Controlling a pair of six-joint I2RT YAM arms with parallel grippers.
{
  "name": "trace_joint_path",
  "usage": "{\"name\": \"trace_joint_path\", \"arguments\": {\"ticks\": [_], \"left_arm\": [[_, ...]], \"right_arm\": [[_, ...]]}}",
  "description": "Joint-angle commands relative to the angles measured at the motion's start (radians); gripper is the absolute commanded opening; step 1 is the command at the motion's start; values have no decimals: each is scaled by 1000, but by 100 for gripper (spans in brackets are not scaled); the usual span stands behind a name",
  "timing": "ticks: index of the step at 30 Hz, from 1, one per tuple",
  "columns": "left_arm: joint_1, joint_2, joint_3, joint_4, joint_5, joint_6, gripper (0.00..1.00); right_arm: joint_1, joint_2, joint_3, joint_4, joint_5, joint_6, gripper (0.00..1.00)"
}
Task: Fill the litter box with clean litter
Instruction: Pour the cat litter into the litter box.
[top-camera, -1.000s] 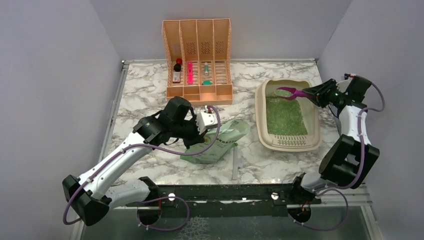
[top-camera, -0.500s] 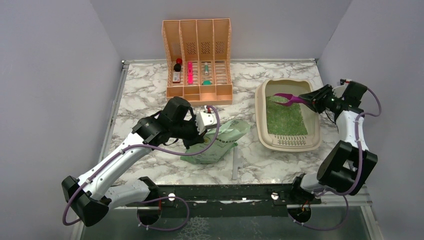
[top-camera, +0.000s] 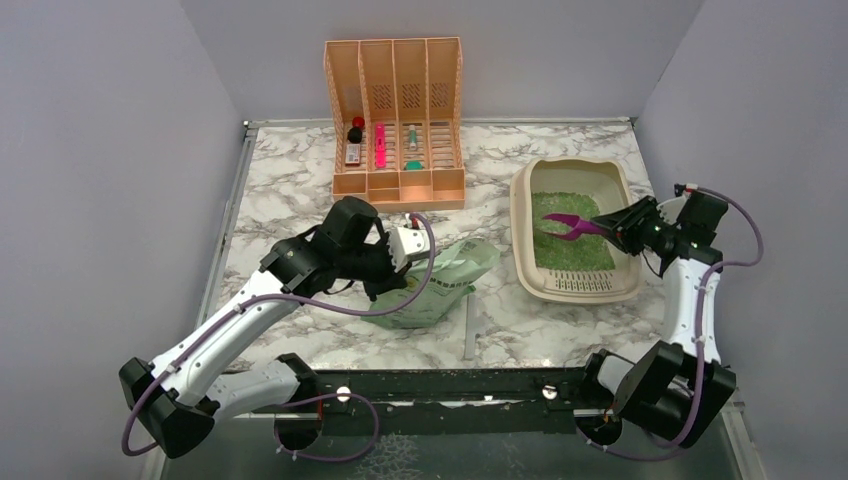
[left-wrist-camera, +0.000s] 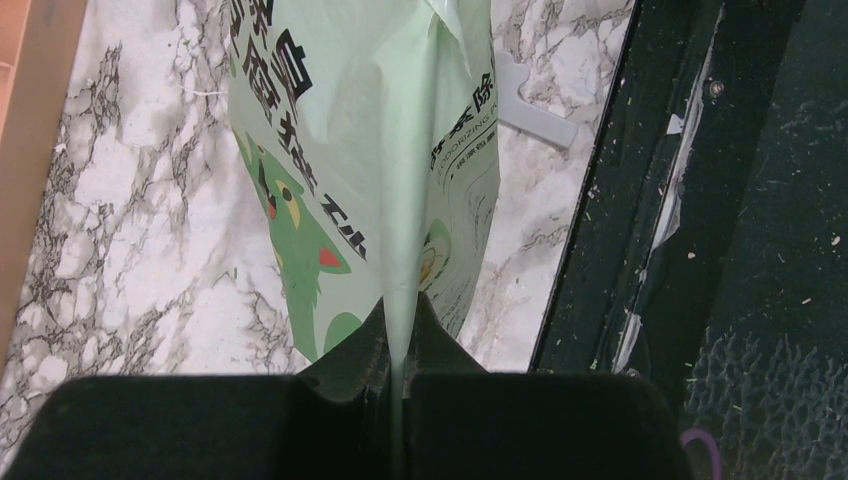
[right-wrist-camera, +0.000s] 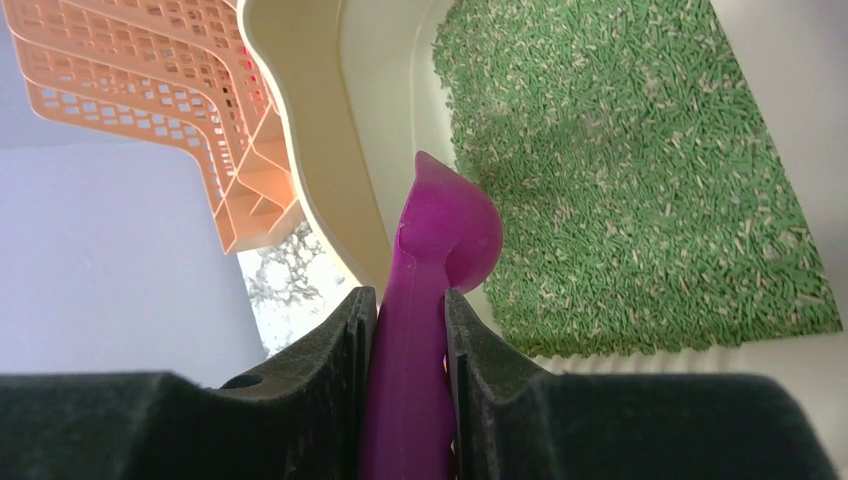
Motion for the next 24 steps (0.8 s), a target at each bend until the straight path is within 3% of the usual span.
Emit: {"name": "trace_joint_path", "arguments": {"ticks": [1,11,24], "left_arm": [[-5,-52,11,95,64,-15,0],[-5,-67,1,94,67,-3,0],[-5,-93,-16,94,64,12,0]], "right_arm": [[0,-78,-26,-77,55,-35,1],[0,-220,-10,-252,125,-88,1],[2,-379,164,-520,423,-180,1]]}}
